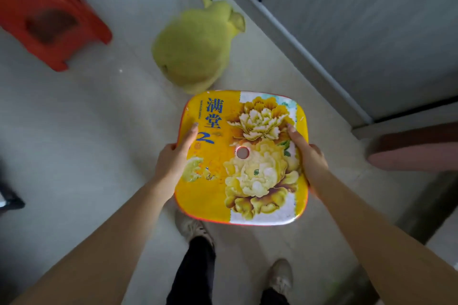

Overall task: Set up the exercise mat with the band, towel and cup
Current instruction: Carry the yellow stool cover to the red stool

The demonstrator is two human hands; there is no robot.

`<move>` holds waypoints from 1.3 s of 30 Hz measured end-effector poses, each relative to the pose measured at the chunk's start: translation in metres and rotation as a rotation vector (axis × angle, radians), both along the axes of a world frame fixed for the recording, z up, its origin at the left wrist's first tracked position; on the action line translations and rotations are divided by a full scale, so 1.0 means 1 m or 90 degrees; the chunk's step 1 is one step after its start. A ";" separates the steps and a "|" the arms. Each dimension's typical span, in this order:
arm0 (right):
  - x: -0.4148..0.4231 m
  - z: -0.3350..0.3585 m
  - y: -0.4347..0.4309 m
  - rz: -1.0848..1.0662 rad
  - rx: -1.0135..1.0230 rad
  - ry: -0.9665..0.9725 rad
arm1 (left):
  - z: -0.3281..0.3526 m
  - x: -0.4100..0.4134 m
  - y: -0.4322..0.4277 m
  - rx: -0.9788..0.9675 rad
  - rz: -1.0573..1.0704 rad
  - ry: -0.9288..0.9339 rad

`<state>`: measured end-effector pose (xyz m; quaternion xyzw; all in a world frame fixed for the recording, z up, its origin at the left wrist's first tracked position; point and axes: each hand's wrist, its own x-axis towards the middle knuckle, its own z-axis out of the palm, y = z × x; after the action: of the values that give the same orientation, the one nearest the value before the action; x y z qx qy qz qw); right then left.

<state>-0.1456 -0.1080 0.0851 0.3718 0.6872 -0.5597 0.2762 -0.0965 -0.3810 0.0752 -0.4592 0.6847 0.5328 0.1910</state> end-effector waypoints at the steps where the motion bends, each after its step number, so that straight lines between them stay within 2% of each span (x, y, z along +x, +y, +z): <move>1: -0.010 0.005 -0.028 0.025 -0.009 0.003 | 0.008 -0.002 -0.028 -0.006 0.017 0.000; 8: -0.078 0.044 -0.238 0.258 -0.055 0.021 | 0.066 -0.001 -0.218 -0.038 0.171 0.035; 12: -0.117 0.059 -0.327 0.345 -0.094 0.096 | 0.087 -0.015 -0.293 -0.046 0.248 0.080; 17: -0.182 0.069 -0.426 0.367 -0.069 0.178 | 0.095 -0.058 -0.376 -0.070 0.315 0.147; 22: -0.272 0.084 -0.519 0.436 -0.137 0.209 | 0.106 -0.134 -0.453 -0.088 0.389 0.198; 29: -0.382 0.104 -0.629 0.526 -0.138 0.266 | 0.117 -0.218 -0.548 -0.119 0.440 0.270; 35: -0.454 0.096 -0.737 0.565 -0.119 0.260 | 0.103 -0.283 -0.649 -0.109 0.468 0.258; 39: -0.491 0.071 -0.800 0.555 -0.094 0.245 | 0.076 -0.322 -0.710 -0.044 0.473 0.228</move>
<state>-0.6370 -0.9078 0.1562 -0.0815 0.7761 -0.4975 0.3787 -0.4187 -1.0912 0.1509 -0.5816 0.5121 0.6134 -0.1522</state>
